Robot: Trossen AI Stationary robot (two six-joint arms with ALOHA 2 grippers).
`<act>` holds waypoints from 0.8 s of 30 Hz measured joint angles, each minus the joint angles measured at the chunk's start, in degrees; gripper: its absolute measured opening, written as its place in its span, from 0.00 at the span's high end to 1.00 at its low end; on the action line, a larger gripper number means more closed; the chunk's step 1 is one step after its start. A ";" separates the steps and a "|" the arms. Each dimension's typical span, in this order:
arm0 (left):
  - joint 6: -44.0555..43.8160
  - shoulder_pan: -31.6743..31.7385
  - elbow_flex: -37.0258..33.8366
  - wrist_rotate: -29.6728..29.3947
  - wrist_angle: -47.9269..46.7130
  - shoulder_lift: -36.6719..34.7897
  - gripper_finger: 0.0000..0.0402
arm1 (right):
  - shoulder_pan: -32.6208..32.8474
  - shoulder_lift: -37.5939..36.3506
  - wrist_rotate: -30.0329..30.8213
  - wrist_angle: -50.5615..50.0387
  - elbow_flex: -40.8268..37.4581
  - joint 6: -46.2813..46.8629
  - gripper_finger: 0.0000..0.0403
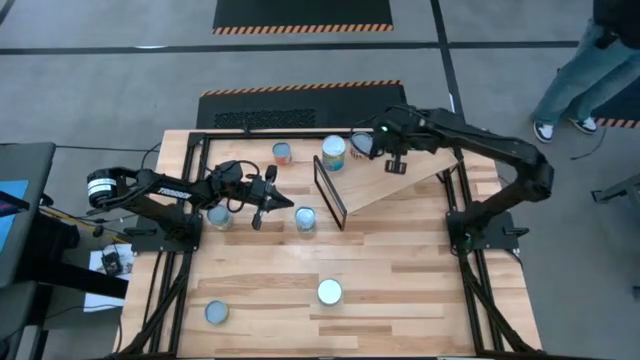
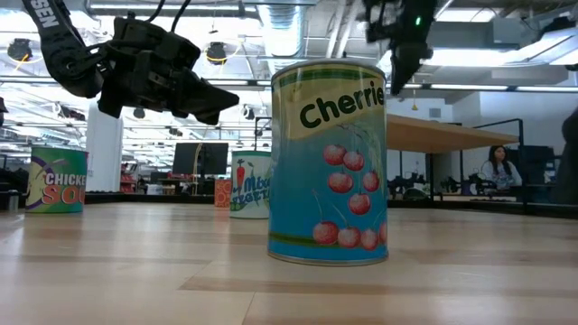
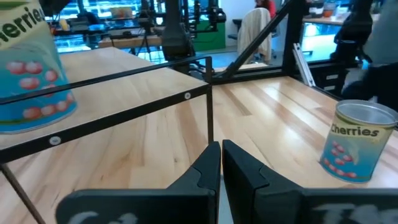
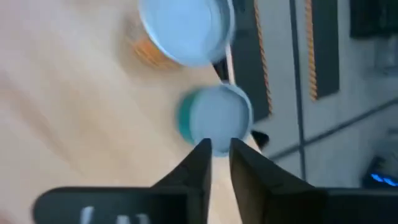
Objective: Pick and place cans onto a shelf
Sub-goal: Put the can of mixed vegetables on the shelf
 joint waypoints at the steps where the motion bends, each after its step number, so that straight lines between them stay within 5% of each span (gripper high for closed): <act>1: 0.00 -0.03 0.00 0.03 -0.07 0.00 0.98 | 0.64 -1.64 -1.25 0.56 -0.87 1.34 0.86; 5: 0.58 -1.05 0.00 0.36 -0.07 0.00 0.98 | 3.93 -10.67 -4.43 8.40 -8.88 6.24 0.98; 10: 2.82 -4.51 3.19 -0.30 -7.74 0.02 1.00 | 11.09 -22.94 -3.92 25.40 -23.87 13.34 0.95; 19: 6.96 -13.03 17.80 -20.62 -42.85 0.02 0.95 | 22.89 -34.98 0.07 48.66 -44.84 16.49 0.99; 24: 8.60 -17.06 22.99 -23.22 -53.14 0.02 0.84 | 26.05 -36.53 2.64 52.25 -49.47 18.28 0.96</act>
